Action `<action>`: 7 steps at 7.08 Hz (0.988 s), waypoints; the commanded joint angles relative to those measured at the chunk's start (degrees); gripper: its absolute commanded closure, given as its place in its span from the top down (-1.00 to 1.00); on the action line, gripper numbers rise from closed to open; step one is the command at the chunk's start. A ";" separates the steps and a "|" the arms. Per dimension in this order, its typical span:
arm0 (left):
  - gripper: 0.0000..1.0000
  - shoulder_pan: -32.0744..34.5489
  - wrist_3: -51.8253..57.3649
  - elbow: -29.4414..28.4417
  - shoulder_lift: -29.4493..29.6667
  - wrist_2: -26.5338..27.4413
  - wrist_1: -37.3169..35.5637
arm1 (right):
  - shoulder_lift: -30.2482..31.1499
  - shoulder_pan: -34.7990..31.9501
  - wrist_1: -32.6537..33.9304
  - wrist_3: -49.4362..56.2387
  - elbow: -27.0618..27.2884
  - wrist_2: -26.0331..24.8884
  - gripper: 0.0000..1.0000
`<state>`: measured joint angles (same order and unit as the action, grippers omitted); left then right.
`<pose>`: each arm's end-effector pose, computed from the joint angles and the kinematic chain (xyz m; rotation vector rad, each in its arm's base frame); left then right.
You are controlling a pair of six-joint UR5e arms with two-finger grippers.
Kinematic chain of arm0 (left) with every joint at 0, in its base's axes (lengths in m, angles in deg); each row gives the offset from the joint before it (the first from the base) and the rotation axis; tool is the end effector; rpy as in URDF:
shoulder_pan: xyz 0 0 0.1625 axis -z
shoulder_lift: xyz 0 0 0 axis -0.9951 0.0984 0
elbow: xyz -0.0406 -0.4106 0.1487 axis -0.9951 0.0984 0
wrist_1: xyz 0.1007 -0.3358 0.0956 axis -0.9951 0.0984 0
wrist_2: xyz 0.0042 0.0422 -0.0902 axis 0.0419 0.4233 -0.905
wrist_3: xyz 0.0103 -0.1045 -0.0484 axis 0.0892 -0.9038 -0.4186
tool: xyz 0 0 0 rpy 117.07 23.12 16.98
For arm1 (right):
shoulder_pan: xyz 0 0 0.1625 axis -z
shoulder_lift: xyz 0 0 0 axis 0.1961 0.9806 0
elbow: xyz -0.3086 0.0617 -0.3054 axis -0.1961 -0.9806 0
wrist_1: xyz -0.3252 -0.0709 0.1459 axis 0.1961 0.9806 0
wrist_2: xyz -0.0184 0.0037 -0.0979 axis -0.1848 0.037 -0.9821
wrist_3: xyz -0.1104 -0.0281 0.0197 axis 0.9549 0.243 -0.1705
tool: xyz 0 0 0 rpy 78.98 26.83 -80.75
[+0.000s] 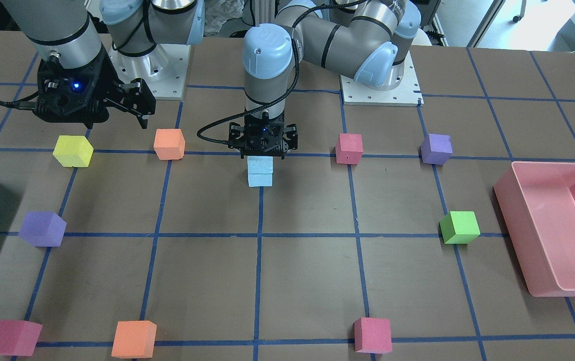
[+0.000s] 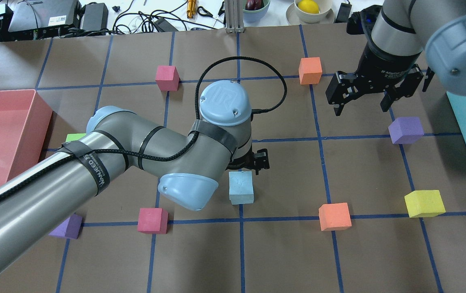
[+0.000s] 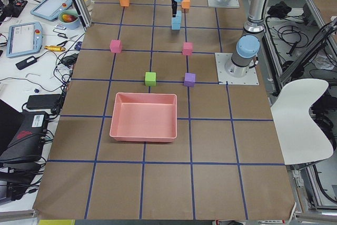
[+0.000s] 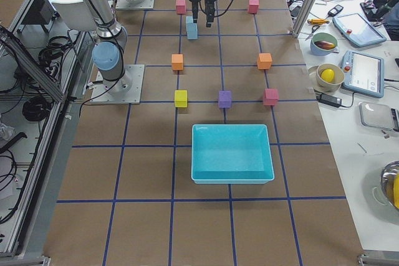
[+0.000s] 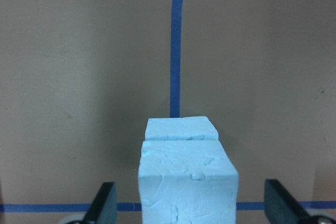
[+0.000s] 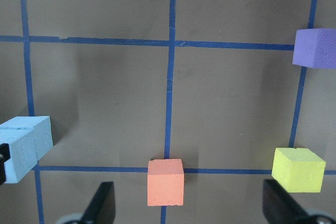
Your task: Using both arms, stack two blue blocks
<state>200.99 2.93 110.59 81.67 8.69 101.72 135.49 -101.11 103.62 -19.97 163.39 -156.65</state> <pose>-0.3398 -0.3732 0.3165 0.0219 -3.1081 0.0097 0.1281 -0.4206 0.4658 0.0672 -3.1090 -0.0940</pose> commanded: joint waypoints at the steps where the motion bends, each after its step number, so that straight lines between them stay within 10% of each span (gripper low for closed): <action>1: 1.00 -6.48 7.98 -0.15 -5.04 -0.30 1.04 | 0.06 -0.11 0.12 -0.25 -0.08 -0.62 1.00; 7: 1.00 -27.34 28.22 -22.38 -11.12 1.72 31.24 | 0.06 -0.11 -0.05 -0.43 0.00 0.43 1.00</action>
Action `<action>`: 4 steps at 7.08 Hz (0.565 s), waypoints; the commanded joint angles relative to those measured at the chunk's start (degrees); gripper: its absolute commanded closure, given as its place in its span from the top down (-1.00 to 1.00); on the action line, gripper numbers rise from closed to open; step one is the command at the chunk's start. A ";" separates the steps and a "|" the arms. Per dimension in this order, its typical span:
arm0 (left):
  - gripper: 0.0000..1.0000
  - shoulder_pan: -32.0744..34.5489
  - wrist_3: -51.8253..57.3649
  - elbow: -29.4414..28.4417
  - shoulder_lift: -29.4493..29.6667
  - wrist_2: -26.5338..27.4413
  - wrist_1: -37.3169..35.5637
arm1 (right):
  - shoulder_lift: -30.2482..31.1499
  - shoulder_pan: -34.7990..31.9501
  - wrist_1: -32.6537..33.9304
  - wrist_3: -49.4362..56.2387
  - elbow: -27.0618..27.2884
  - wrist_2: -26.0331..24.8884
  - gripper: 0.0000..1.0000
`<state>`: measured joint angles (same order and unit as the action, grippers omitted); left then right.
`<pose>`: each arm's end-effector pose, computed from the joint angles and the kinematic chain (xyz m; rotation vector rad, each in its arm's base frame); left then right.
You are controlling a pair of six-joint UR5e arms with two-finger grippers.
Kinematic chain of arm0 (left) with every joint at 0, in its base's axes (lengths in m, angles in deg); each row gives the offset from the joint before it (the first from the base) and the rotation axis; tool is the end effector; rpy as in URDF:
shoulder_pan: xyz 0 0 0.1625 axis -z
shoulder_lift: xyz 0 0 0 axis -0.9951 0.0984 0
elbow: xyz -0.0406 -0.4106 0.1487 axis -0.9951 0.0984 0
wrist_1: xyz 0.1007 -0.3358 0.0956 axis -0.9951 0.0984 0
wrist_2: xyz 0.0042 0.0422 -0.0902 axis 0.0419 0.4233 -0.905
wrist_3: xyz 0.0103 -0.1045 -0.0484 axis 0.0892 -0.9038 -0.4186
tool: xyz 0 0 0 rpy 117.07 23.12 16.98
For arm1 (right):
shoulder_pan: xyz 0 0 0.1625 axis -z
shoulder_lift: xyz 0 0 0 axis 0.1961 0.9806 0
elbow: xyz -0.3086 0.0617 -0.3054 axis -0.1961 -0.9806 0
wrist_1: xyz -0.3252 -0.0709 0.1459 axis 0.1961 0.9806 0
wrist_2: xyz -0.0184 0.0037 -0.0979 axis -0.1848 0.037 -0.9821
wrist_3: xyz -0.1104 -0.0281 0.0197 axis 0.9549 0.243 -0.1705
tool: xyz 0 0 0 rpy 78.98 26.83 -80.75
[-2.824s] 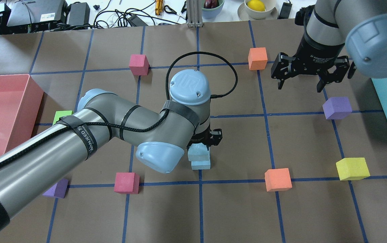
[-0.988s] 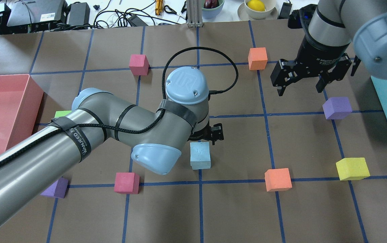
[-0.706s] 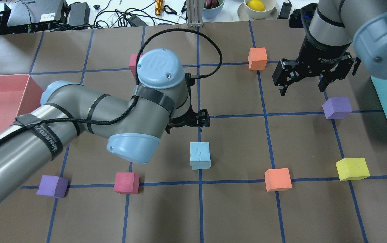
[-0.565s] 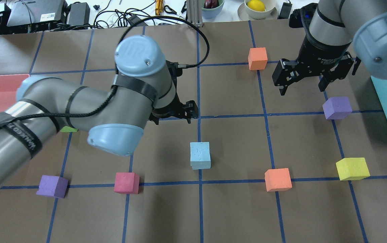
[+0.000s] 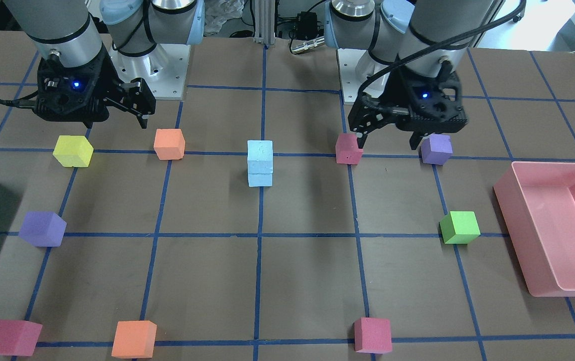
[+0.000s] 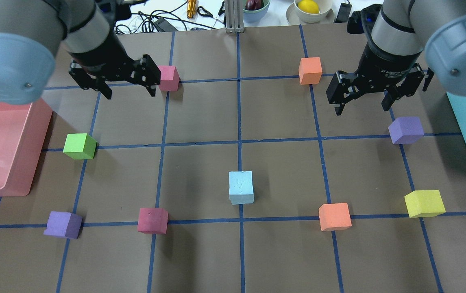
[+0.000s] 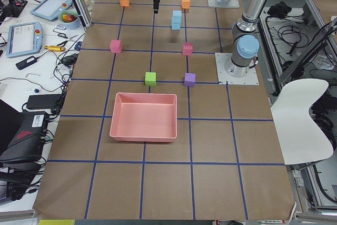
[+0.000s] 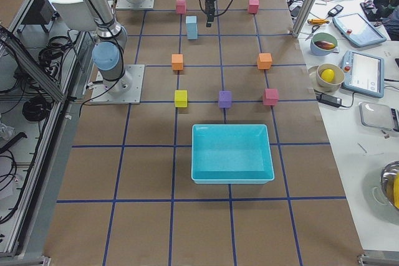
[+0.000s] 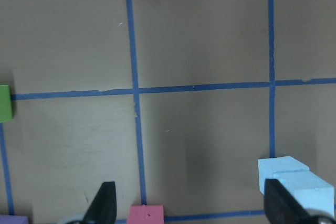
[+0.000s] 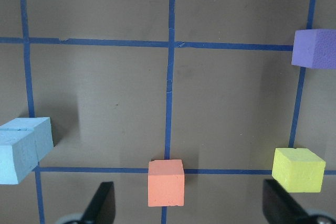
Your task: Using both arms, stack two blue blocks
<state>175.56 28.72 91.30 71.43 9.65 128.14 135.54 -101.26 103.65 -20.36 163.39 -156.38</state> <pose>-0.1440 -0.4527 0.4982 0.0120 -3.1274 0.1170 0.1298 -0.4200 0.4662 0.0605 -3.1136 -0.0915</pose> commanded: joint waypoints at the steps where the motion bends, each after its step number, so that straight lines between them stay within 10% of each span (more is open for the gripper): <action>1: 1.00 -3.13 6.46 -3.01 -1.24 0.41 3.03 | 0.00 0.04 -0.01 -0.04 0.01 0.16 1.00; 4: 1.00 -3.23 4.67 -3.00 0.33 0.49 -2.43 | -0.09 0.13 -0.09 -0.04 0.10 -0.46 1.00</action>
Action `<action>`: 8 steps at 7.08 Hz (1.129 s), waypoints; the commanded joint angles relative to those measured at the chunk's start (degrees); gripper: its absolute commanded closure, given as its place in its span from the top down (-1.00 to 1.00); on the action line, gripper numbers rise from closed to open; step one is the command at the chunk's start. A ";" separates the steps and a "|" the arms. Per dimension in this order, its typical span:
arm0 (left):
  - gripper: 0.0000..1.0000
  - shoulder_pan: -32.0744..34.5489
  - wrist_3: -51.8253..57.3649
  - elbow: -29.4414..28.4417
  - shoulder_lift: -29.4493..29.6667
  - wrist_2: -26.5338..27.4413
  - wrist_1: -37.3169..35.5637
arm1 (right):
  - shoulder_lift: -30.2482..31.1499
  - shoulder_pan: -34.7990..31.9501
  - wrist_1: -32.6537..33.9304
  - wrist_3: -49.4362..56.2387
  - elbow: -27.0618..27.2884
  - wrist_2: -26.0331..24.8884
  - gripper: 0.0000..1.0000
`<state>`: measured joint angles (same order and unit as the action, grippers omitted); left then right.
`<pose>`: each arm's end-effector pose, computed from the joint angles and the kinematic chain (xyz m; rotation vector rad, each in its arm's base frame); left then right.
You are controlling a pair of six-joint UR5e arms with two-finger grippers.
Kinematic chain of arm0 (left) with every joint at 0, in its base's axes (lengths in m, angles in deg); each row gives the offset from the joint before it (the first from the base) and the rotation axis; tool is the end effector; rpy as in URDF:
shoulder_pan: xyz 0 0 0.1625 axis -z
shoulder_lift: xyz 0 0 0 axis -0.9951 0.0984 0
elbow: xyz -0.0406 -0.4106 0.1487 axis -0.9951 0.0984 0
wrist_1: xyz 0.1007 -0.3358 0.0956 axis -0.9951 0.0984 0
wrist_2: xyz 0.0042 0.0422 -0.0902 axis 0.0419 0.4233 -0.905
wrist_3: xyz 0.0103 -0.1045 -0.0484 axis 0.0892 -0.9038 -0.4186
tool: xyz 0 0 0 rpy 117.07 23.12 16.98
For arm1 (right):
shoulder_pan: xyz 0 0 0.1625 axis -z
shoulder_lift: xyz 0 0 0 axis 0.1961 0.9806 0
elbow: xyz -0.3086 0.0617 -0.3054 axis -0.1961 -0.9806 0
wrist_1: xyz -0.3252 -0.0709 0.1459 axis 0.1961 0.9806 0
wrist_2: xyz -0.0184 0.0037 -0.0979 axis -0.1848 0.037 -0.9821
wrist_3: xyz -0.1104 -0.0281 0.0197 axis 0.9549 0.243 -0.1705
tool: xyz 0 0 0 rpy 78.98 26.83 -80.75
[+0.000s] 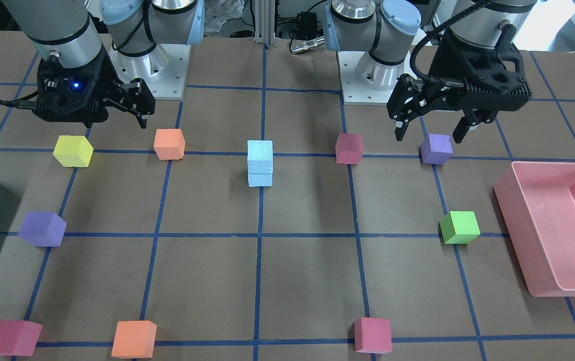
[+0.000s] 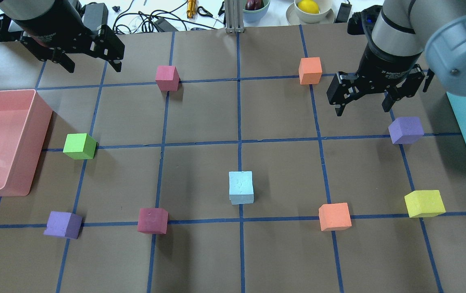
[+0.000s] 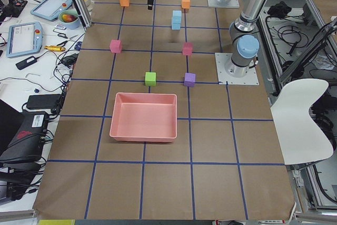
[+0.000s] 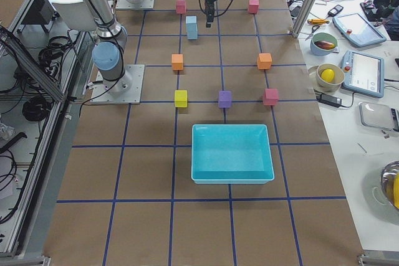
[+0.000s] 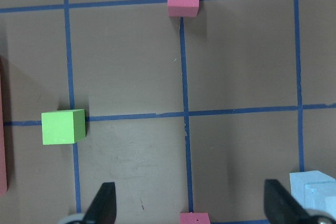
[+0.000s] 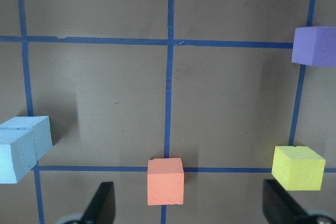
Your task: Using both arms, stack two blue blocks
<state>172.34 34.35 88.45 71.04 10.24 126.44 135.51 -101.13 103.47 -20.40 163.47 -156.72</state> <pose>-0.1170 -0.4651 0.5270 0.0531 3.1224 -0.2521 0.1281 -0.4199 0.4651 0.0562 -3.1077 -0.0995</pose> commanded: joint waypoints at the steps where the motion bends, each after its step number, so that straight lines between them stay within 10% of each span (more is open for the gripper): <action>1: 1.00 -0.01 -3.07 -0.16 0.82 0.26 -0.56 | -0.05 0.09 0.00 0.09 0.02 -0.03 1.00; 8: 1.00 -0.01 -3.61 -1.30 1.44 0.61 3.40 | -0.05 0.09 0.35 0.09 0.19 -0.21 1.00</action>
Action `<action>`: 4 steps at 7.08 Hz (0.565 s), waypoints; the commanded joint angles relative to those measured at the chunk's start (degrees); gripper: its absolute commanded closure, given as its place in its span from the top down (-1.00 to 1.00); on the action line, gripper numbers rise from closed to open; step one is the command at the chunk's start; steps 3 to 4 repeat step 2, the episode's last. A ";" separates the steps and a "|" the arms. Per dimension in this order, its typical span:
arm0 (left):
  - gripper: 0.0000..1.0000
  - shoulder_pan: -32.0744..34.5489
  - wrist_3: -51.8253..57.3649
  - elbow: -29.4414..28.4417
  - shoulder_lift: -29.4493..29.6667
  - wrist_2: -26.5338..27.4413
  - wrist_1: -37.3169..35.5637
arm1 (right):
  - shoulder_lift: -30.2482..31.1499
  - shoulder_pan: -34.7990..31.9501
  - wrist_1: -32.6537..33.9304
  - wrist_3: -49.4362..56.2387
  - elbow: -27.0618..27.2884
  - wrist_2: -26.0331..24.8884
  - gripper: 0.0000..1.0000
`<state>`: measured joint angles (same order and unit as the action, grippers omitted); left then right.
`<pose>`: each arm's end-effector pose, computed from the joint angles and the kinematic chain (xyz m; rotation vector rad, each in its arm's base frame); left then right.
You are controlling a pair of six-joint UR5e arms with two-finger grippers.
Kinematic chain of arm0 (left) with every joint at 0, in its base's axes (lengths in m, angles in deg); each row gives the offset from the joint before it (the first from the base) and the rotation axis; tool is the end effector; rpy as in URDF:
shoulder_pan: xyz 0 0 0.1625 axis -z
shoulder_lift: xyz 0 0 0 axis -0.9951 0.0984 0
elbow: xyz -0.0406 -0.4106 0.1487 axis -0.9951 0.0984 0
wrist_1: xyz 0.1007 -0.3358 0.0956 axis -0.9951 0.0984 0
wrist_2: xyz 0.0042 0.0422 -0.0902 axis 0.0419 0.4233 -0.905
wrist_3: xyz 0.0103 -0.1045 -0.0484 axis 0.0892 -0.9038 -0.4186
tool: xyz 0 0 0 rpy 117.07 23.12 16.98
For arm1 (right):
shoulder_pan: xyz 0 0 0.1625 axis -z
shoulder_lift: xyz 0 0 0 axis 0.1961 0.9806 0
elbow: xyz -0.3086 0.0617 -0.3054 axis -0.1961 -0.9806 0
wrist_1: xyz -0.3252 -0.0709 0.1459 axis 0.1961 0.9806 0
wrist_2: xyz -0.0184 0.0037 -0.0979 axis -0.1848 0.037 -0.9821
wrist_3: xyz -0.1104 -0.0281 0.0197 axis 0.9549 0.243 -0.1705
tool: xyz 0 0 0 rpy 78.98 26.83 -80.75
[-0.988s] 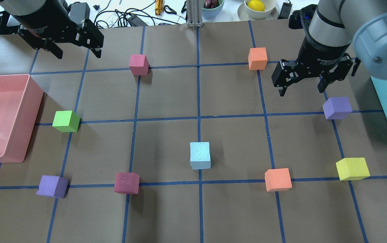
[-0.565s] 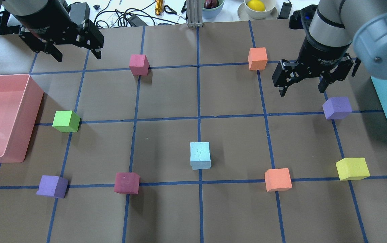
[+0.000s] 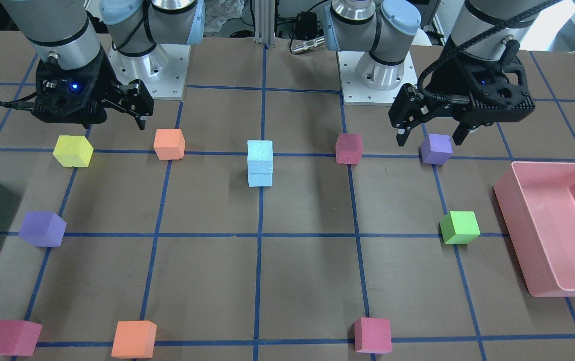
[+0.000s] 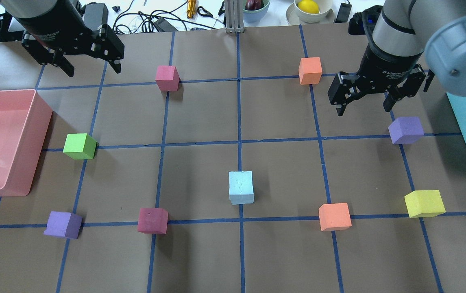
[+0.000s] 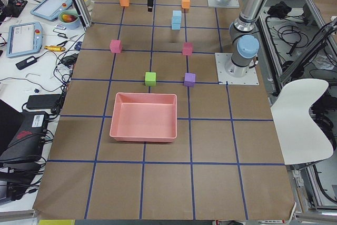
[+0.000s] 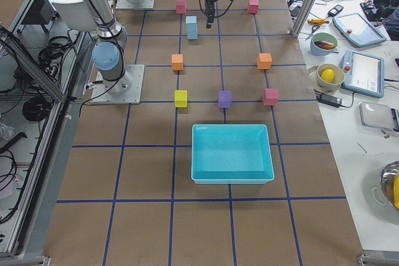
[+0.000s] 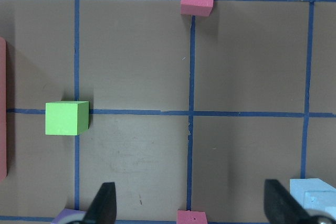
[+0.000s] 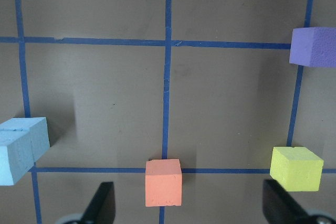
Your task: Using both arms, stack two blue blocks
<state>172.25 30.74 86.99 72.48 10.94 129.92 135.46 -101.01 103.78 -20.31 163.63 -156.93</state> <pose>-0.1147 -0.4701 0.5199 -0.0487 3.1227 -0.1573 0.1268 -0.4207 0.4641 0.0554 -3.1042 -0.0969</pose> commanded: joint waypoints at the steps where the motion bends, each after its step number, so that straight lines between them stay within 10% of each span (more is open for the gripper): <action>1: 1.00 0.16 0.00 0.16 -0.01 -0.09 -0.08 | 0.00 -0.13 0.13 0.00 -0.06 0.09 1.00; 4: 1.00 0.25 0.00 0.16 -0.01 -0.09 -0.08 | 0.00 -0.04 0.13 0.00 -0.06 0.00 1.00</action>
